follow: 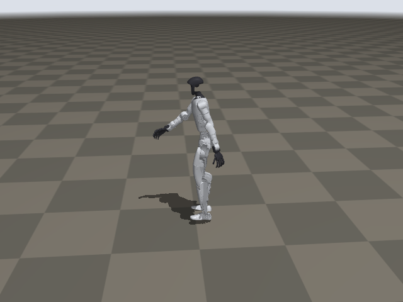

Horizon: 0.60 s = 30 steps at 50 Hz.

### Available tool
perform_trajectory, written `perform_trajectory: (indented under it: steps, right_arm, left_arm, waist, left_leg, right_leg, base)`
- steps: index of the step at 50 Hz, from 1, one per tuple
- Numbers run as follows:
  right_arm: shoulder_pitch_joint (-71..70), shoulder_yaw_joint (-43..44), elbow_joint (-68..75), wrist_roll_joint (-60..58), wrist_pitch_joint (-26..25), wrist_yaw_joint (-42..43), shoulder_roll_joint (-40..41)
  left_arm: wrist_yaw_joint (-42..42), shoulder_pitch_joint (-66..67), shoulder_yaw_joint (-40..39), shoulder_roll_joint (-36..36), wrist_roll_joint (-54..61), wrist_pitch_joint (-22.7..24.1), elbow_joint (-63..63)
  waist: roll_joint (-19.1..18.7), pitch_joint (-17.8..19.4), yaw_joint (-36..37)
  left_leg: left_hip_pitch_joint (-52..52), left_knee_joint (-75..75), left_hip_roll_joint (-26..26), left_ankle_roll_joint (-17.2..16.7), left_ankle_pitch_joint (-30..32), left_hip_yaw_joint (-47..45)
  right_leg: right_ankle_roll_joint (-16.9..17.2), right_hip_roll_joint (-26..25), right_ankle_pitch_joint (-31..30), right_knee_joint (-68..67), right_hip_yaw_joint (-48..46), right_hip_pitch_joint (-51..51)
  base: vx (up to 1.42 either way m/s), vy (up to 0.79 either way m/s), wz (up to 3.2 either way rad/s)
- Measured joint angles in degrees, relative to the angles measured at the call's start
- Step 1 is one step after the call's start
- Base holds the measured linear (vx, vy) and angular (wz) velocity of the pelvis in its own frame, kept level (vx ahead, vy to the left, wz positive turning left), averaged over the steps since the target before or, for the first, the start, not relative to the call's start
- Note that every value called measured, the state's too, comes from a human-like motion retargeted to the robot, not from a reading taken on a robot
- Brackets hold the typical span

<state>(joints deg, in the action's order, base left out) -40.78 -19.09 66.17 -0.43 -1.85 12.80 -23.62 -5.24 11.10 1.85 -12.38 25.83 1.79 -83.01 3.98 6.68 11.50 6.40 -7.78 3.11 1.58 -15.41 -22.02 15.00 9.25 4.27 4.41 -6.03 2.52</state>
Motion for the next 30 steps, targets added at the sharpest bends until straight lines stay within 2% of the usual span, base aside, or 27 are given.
perform_trajectory:
  steps: [3,7,10,15,21,26,28,30]
  right_arm:
    - [2.27,-0.22,-0.94,0.38,-1.02,-2.11,0.58]
    - [8.87,0.21,-1.2,-0.64,-1.52,-4.59,2.14]
    - [14.99,0.61,-0.44,-1.95,-1.65,-5.41,3.6]
    - [24.58,0.55,3.32,-3.84,-1.37,-4.61,6.27]
    - [33.19,-0.27,8.98,-6.12,-1.5,-5.48,9.2]
    - [38.15,-1.13,11.77,-7.37,-2.28,-9.34,10.99]
    - [39.85,-1.69,12.57,-7.25,-2.55,-11.06,11.43]
    - [41.68,-2.58,13.38,-6.39,-2.68,-12.58,11.43]
  left_arm:
    - [2.23,1.07,-0.26,0.61,0.21,-1.74,0.67]
    - [4.29,-1.11,-1.41,1.12,-1.35,-3.13,0.69]
    - [2.92,-6.08,-1.91,1.15,-2.44,-2.92,0.51]
    - [-3.16,-18.73,0.06,0.49,-3.13,0.44,1.79]
    - [-4.52,-36.01,5.55,-3.08,-4.16,4.09,5.93]
    - [-0.48,-48.23,9.52,-9.47,-4.77,4.43,9.45]
    - [0.4,-52.0,10.74,-11.81,-4.4,4.32,10.41]
    - [0.61,-54.46,11.71,-13.24,-3.25,4.19,11.55]
  waist:
    - [1.35,-1.29,-2.21]
    - [1.6,-3.04,-5.12]
    - [0.86,-3.94,-7.33]
    - [-1.04,-3.95,-11.57]
    - [-0.55,0.04,-17.35]
    - [2.01,4.85,-19.55]
    - [2.71,6.29,-19.7]
    - [2.84,6.6,-19.61]
  left_leg:
    - [-1.51,-6.76,1.31,1.78,-4.04,2.1]
    - [-5.64,-11.47,2.16,1.82,-6.64,6.35]
    - [-9.83,-9.64,2.09,0.08,-6.18,10.01]
    - [-15.66,0.27,0.2,-4.48,-6.53,13.74]
    - [-18.69,8.46,-1.19,-8.15,-7.26,13.0]
    - [-19.94,10.12,-2.33,-10.25,-6.03,10.39]
    - [-19.83,9.9,-2.16,-9.98,-5.6,9.51]
    - [-18.61,9.41,-0.49,-7.88,-4.95,9.03]
  right_leg:
    - [0.0,1.14,-0.73,-0.51,-1.24,1.79]
    - [0.0,1.15,-1.63,-0.94,-3.22,2.96]
    - [0.0,0.06,-2.63,-0.88,-4.96,3.63]
    - [0.0,-2.87,-5.16,-0.42,-8.07,5.35]
    - [0.0,-4.65,-9.91,-0.25,-9.47,6.76]
    - [0.0,-6.87,-12.89,-0.22,-3.29,7.09]
    - [0.0,-6.59,-12.13,-0.98,-0.66,6.72]
    - [0.0,-3.84,-10.85,-2.9,-0.34,6.64]
  base:
    - [-0.24,-0.05,0.58]
    - [-0.21,0.0,0.53]
    - [-0.24,0.02,0.48]
    - [-0.32,0.03,0.39]
    - [-0.4,0.03,0.1]
    - [-0.43,-0.04,-0.42]
    - [-0.4,0.15,-0.52]
    - [-0.4,0.33,-0.55]
